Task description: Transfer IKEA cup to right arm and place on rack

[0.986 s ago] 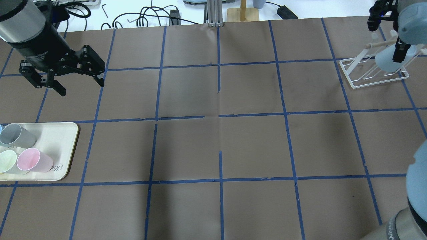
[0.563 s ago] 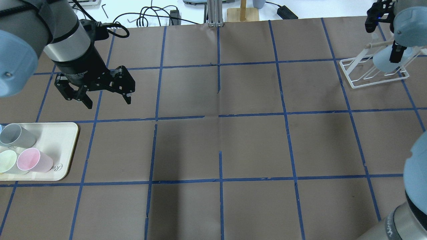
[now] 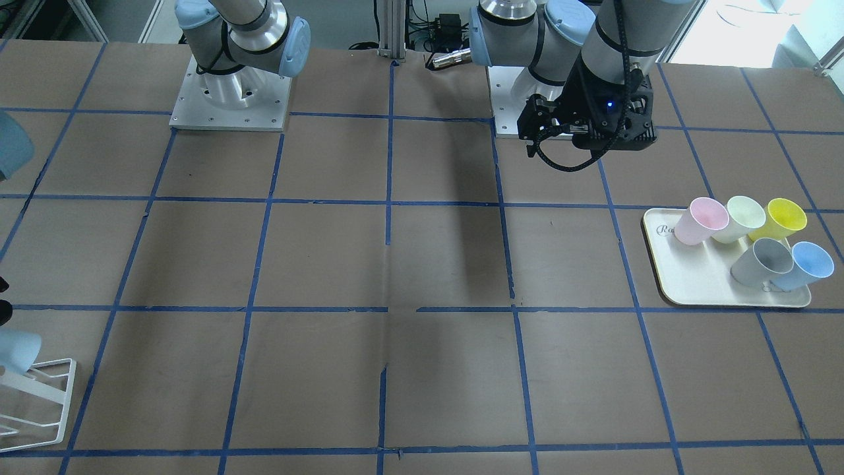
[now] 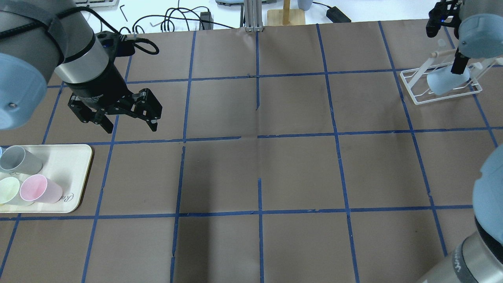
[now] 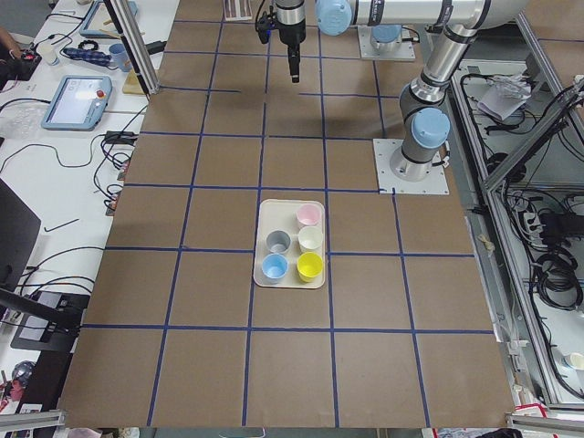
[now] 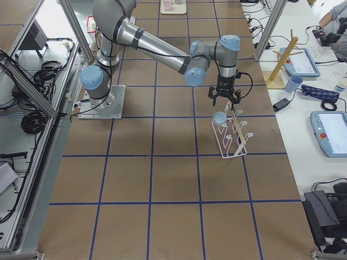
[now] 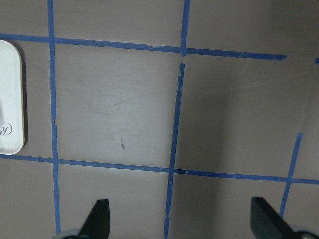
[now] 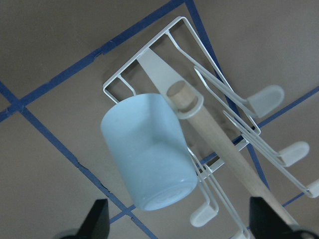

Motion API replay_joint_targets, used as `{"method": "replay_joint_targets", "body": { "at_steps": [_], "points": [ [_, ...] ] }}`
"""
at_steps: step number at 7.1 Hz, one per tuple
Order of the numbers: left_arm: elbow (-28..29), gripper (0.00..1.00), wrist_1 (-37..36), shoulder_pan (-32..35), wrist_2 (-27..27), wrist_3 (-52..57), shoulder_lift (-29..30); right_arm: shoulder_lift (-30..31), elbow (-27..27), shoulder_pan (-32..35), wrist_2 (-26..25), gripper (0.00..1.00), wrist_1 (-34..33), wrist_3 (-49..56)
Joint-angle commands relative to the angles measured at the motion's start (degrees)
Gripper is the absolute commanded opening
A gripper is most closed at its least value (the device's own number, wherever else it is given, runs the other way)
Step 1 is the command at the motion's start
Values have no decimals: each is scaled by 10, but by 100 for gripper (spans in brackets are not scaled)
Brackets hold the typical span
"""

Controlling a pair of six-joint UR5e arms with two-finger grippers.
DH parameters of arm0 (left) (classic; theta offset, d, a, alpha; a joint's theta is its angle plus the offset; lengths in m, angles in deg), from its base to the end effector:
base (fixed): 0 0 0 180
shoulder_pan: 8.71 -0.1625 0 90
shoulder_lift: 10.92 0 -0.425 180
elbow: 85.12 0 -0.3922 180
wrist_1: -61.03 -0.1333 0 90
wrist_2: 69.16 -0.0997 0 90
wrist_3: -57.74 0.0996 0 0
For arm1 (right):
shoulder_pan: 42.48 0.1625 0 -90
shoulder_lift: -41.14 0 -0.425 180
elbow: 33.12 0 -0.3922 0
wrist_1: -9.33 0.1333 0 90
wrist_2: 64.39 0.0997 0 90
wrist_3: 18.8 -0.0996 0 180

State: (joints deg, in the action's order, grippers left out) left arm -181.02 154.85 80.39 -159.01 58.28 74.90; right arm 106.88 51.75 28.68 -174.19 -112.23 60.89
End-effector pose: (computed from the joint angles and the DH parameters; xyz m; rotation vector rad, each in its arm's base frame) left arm -0.1265 -0.4527 0.4658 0.0100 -3.1341 -0.1516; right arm -0.1198 -0.6593 0.3514 1.3470 -2.3968 -0.1682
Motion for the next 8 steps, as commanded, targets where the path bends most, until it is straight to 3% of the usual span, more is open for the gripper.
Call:
{"method": "replay_joint_targets", "body": {
  "at_steps": [1, 3, 5, 6, 8],
  "points": [
    [3, 100, 3, -4, 14, 5, -10, 4, -22, 1, 11, 100, 1, -14],
    [-2, 100, 2, -5, 20, 8, -15, 46, -24, 12, 59, 100, 38, -179],
    [-8, 100, 4, -5, 14, 10, -23, 111, -22, 76, 121, 100, 171, -441],
    [-7, 100, 0, -8, 13, 13, -23, 137, -21, 112, 172, 100, 199, -585],
    [-8, 100, 0, -9, 13, 13, -22, 163, -2, 168, 221, 100, 202, -774]
  ]
}}
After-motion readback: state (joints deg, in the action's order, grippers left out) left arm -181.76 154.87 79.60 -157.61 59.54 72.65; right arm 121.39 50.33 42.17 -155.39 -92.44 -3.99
